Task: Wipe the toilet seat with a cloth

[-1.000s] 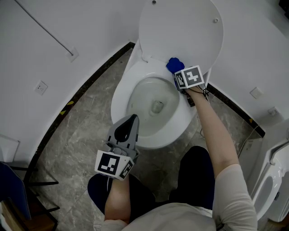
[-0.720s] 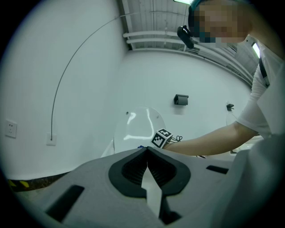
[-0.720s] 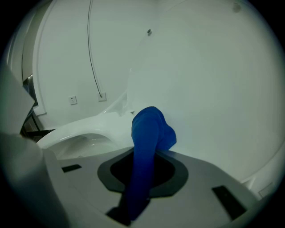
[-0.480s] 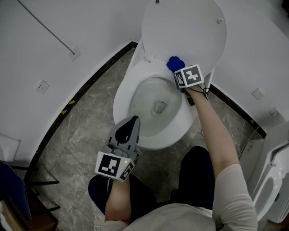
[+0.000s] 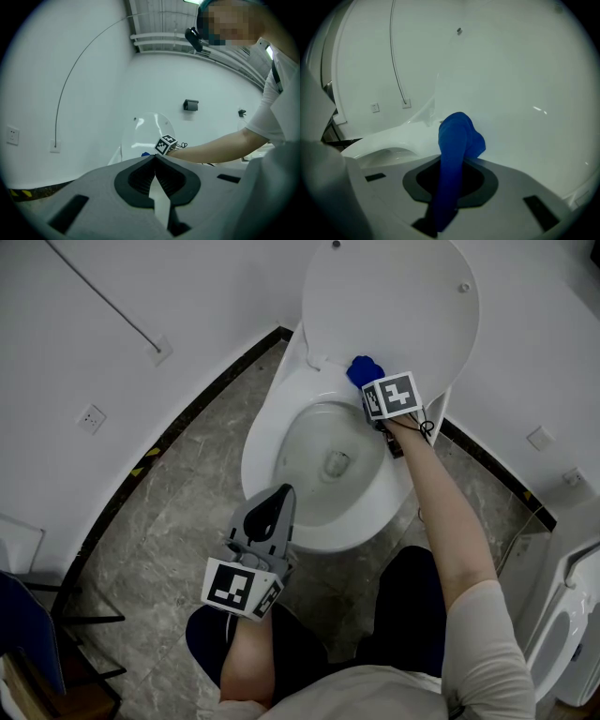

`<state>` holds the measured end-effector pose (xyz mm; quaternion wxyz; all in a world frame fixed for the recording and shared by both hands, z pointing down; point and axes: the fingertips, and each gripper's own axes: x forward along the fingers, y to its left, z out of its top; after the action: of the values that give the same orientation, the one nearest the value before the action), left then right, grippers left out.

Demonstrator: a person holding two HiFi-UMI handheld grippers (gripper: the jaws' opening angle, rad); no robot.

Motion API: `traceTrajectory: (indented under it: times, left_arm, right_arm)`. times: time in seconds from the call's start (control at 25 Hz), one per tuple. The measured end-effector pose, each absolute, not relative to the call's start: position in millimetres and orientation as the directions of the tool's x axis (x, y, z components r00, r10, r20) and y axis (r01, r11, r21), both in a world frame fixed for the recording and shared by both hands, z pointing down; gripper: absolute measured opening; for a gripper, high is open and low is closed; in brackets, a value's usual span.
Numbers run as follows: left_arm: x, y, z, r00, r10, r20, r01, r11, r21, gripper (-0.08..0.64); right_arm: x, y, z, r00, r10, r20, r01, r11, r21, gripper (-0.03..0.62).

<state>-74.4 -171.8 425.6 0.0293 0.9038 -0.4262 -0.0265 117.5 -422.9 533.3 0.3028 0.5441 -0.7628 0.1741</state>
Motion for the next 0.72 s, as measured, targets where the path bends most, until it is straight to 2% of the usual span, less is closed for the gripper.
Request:
traceTrajectory:
  times: [0.72]
  left_arm:
    - [-77.6,-169.2,434.9,0.644,-0.765,0.000,-0.763,-0.641,0.084,0.008]
  right_arm:
    - [90.7,-441.4,533.0,-0.225,-0.728,0.648,-0.940,0.338,0.053,0.063]
